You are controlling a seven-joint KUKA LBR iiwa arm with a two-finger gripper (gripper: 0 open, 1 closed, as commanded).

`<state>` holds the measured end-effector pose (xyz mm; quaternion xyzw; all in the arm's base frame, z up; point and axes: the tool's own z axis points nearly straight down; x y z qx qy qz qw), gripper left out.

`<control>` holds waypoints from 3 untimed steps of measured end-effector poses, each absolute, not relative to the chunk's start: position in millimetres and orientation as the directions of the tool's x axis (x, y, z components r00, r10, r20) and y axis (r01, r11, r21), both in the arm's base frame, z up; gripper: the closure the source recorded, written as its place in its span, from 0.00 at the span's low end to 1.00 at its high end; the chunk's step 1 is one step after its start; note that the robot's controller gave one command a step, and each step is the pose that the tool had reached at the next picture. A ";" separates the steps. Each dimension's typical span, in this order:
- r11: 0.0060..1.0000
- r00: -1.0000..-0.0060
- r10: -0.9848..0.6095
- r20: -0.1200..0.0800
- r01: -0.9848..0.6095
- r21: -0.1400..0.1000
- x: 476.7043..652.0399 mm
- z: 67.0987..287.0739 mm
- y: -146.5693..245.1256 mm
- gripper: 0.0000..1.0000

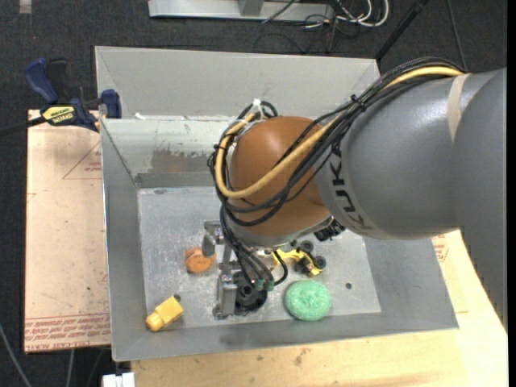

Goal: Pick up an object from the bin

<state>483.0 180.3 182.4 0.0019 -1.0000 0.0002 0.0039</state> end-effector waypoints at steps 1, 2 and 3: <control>1.000 -1.000 0.000 0.000 0.000 0.001 485.1 186.4 179.4 0.00; 0.999 -0.999 -0.046 -0.004 -0.046 0.003 503.3 153.1 129.3 0.00; 0.999 -0.999 0.037 0.004 0.037 -0.002 500.9 143.2 94.6 0.00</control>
Offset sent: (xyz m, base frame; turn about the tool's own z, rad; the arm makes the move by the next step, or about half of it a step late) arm 0.0274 -0.0771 -0.0445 -0.0507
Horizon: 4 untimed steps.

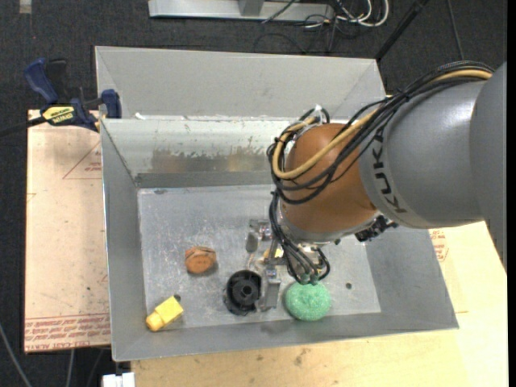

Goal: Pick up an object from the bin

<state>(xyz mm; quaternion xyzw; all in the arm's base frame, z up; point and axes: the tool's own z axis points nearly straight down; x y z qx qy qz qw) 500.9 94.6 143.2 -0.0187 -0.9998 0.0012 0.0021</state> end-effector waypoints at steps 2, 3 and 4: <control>1.000 -1.000 -0.007 0.002 -0.007 0.003 530.5 82.2 92.9 1.00; 1.000 -1.000 -0.007 0.002 -0.007 0.003 530.5 82.2 92.8 1.00; 1.000 -1.000 0.000 0.005 0.000 0.001 523.8 130.2 90.3 1.00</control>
Offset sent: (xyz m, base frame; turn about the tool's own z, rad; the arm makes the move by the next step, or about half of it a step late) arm 0.0280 -0.0034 -0.0654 -0.0452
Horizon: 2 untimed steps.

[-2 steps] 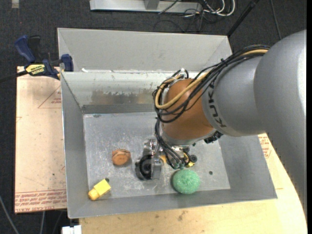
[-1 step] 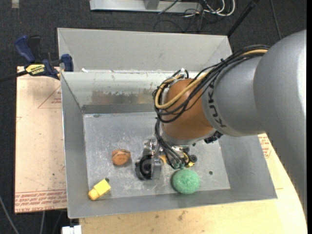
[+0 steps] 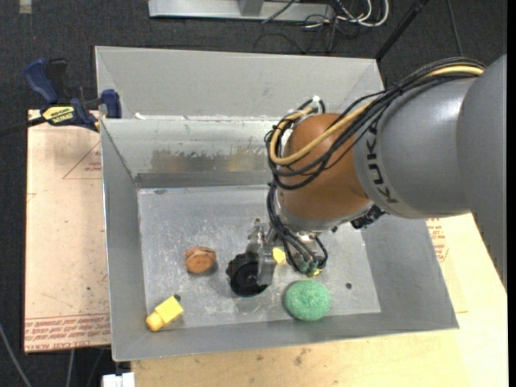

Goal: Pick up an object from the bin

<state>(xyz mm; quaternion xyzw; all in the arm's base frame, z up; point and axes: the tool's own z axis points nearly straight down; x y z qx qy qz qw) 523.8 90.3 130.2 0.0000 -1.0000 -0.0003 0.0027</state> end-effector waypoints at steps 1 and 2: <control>1.000 -1.000 0.015 0.001 0.015 0.001 541.3 199.5 105.6 1.00; 1.000 -1.000 -0.017 0.002 -0.017 0.000 528.4 265.7 120.7 1.00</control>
Offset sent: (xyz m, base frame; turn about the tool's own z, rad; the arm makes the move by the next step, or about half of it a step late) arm 0.0008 0.0335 0.1452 -0.0238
